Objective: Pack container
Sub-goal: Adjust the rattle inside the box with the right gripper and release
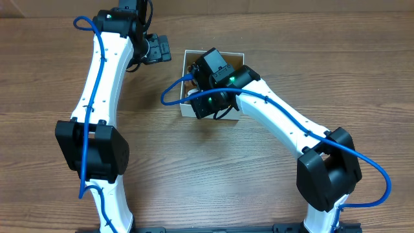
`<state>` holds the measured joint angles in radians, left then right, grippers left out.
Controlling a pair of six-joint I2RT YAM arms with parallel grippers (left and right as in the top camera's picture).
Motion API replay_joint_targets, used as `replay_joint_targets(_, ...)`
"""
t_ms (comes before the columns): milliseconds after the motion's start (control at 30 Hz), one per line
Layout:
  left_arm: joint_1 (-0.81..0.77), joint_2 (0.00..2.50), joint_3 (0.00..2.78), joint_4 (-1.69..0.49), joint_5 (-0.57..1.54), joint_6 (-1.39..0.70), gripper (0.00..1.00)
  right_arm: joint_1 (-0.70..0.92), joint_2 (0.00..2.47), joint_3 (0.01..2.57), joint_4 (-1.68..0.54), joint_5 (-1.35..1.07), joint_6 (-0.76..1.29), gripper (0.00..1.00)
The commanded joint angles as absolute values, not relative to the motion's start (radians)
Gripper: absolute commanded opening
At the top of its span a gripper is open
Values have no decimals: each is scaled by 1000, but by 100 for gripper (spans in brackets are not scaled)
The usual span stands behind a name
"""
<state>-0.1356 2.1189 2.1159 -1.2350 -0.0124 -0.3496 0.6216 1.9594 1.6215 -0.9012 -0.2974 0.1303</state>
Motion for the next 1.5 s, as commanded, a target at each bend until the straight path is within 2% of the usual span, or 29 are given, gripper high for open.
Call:
replay_joint_targets(0,-132,2103,2119,-1233,-10,-363,100,617,1929,1651,-899,-293,122,5)
replay_joint_targets(267,-131,2104,2119,-1234,-10,-363,100,614,1929,1651,-898,-191,123,5)
replay_joint_targets(1100,-131,2104,2119,-1234,-10,-363,100,569,1929,1651,-898,-119,131,7)
replay_joint_targets(1300,-131,2104,2119,-1233,-10,-363,100,531,1893,1674,-891,-120,131,15)
replay_joint_targets(1367,-131,2103,2119,-1234,-10,-363,100,523,1887,1684,-892,-119,131,22)
replay_joint_targets(1467,-131,2104,2119,-1233,-10,-363,100,516,1887,1686,-884,-89,133,22)
